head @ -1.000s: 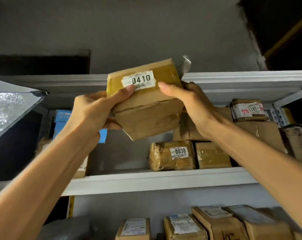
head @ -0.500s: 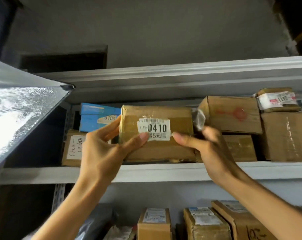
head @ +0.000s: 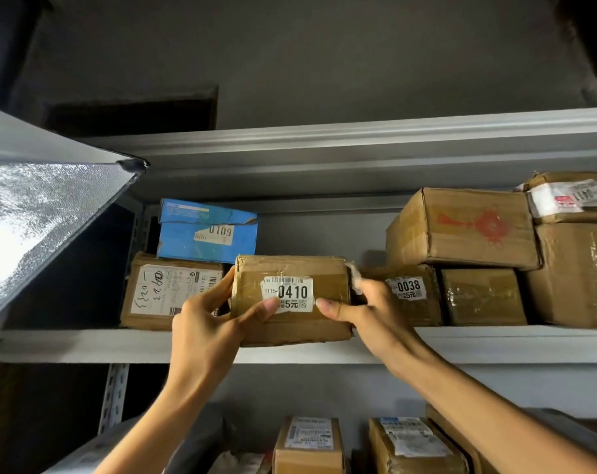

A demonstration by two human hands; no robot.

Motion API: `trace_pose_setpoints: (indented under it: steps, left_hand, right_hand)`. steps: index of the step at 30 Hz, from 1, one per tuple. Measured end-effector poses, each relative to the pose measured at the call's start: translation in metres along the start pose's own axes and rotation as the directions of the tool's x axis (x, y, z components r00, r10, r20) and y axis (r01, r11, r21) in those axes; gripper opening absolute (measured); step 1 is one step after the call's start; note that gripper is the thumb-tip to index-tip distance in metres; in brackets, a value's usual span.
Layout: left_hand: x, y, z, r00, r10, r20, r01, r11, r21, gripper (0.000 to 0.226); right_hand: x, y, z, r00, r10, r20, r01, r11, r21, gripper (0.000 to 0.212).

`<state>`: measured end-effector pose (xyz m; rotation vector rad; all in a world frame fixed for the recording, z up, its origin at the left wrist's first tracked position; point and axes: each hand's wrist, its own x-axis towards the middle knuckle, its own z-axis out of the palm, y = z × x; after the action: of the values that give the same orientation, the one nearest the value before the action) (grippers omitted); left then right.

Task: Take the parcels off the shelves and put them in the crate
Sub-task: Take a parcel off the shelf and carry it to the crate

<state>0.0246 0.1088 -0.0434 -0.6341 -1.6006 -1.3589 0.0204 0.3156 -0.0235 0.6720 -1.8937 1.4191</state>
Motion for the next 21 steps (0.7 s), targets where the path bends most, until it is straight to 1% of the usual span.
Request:
trace_pose_setpoints:
  steps: [3, 4, 6, 7, 11, 14, 17, 19, 21]
  left_hand:
    - [0.01, -0.009, 0.003, 0.997, -0.01, -0.081, 0.02, 0.992, 0.122, 0.068]
    - [0.014, -0.011, 0.004, 0.994, 0.005, -0.112, 0.015, 0.984, 0.178, 0.065]
    - [0.021, -0.012, 0.008, 0.987, 0.049, -0.155, -0.004, 0.961, 0.276, 0.049]
    - [0.024, -0.012, 0.01, 0.986, 0.061, -0.156, -0.01, 0.951, 0.308, 0.044]
    - [0.033, -0.017, 0.014, 0.984, 0.036, -0.172, 0.036, 0.917, 0.397, 0.047]
    - [0.039, -0.024, 0.011, 0.979, 0.065, -0.193, 0.034, 0.882, 0.47, 0.044]
    - [0.042, -0.03, 0.012, 0.98, 0.073, -0.183, 0.04, 0.836, 0.547, 0.051]
    - [0.041, -0.031, 0.017, 0.979, 0.07, -0.19, 0.056, 0.808, 0.587, 0.057]
    - [0.04, -0.033, 0.021, 0.98, 0.065, -0.19, 0.064, 0.795, 0.603, 0.059]
  right_hand:
    - [0.018, 0.007, 0.013, 0.999, 0.003, 0.044, -0.002, 1.0, -0.028, 0.02]
    - [0.024, 0.008, 0.016, 0.999, -0.007, 0.043, 0.009, 0.999, -0.031, 0.023]
    - [0.033, 0.011, 0.021, 1.0, -0.017, 0.025, 0.018, 0.999, -0.047, 0.03]
    - [0.036, 0.012, 0.022, 1.0, -0.013, 0.017, 0.014, 0.998, -0.06, 0.032]
    - [0.044, 0.02, 0.031, 0.999, 0.039, -0.013, -0.04, 0.994, -0.103, 0.037]
    - [0.051, 0.023, 0.041, 0.998, 0.051, -0.037, -0.057, 0.983, -0.176, 0.045]
    - [0.056, 0.028, 0.048, 0.997, 0.056, -0.058, -0.066, 0.977, -0.201, 0.048]
    - [0.058, 0.029, 0.054, 0.994, 0.05, -0.102, -0.079, 0.948, -0.307, 0.049]
    - [0.06, 0.028, 0.059, 0.986, 0.057, -0.157, -0.122, 0.887, -0.445, 0.048]
